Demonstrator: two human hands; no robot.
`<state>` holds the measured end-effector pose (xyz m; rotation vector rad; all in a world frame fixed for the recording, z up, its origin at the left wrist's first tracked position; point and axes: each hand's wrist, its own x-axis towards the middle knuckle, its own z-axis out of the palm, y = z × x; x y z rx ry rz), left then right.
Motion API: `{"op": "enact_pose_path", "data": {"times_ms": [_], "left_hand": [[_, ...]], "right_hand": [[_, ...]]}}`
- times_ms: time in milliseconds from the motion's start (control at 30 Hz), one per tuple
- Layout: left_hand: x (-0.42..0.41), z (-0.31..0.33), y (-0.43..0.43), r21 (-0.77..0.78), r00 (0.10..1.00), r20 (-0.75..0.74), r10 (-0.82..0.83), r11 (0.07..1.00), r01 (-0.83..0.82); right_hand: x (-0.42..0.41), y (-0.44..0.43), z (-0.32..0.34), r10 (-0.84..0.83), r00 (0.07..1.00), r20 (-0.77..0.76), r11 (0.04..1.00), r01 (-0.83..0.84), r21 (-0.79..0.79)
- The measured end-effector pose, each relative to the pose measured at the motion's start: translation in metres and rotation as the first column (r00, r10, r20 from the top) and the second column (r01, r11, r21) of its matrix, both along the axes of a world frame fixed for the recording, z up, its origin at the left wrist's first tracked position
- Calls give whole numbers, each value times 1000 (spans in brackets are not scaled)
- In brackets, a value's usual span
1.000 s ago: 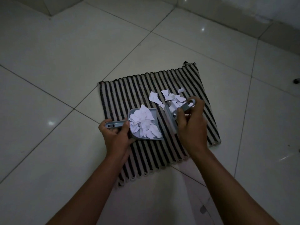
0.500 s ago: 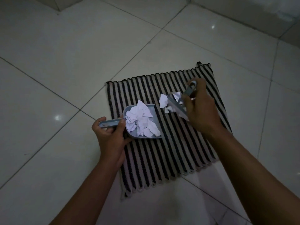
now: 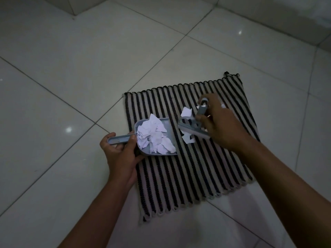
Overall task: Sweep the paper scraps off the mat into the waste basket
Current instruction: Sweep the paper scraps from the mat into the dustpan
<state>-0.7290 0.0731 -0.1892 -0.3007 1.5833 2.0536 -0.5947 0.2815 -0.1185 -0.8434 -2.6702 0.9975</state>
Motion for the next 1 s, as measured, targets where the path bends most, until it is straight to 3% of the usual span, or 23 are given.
{"op": "enact_pose_path", "data": {"times_ms": [100, 200, 400, 633, 867, 1000], "left_hand": [[-1, 0, -2, -5, 1000, 2, -7, 1000, 7], [-1, 0, -4, -3, 1000, 4, -17, 1000, 17], [-1, -3, -6, -14, 1000, 0, -19, 1000, 19], [3, -5, -5, -24, 999, 0, -35, 999, 35], [9, -3, -6, -60, 994, -4, -110, 992, 110], [11, -1, -5, -64, 992, -11, -125, 990, 124]], "right_hand": [[-5, 13, 0, -121, 986, -113, 992, 118, -39], [-23, 26, -8, -193, 955, -227, 976, 210, 53], [-42, 14, -20, -143, 986, -85, 988, 148, 51], [-2, -6, -16, -33, 996, -87, 998, 29, -49], [19, -23, -13, -272, 949, -158, 962, 264, -72], [18, -62, -22, -232, 964, -129, 969, 217, -118]]}}
